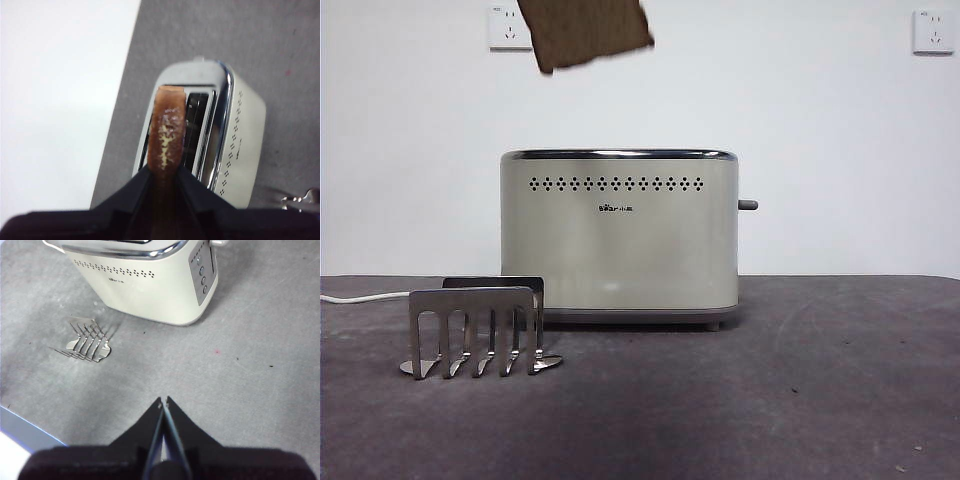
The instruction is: Pick up a slice of bread from the rack,put the bread on the toaster,press the button
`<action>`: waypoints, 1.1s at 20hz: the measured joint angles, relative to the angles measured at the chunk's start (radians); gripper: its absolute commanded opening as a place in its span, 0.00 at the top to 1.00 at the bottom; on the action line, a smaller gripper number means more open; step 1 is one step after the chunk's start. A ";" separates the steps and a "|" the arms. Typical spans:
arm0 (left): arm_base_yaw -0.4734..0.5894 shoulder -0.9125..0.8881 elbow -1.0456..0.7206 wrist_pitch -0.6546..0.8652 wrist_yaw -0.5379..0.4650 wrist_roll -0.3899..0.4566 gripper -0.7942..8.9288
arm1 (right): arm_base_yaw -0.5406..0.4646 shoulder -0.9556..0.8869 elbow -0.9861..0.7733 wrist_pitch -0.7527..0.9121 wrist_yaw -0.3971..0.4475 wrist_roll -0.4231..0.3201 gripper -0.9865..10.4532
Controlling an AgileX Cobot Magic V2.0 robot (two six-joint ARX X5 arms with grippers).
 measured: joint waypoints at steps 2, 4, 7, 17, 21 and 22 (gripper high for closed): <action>0.000 0.061 0.000 0.002 -0.006 0.024 0.93 | 0.000 0.003 0.000 0.000 0.000 0.000 0.92; 0.000 0.111 0.000 0.019 -0.007 0.038 0.93 | 0.000 0.004 0.000 0.000 0.000 0.000 0.92; 0.000 0.154 0.000 0.048 -0.006 0.043 0.93 | 0.000 0.004 0.000 0.000 0.000 0.000 0.92; 0.013 0.216 0.000 0.045 0.022 0.066 0.93 | 0.000 0.004 0.000 0.000 0.000 0.000 0.92; 0.049 0.247 0.000 0.045 0.053 0.068 0.93 | 0.000 0.004 0.000 0.000 0.000 -0.001 0.92; 0.056 0.256 0.000 0.051 0.064 0.068 0.93 | 0.000 0.004 0.000 0.000 0.000 -0.001 0.92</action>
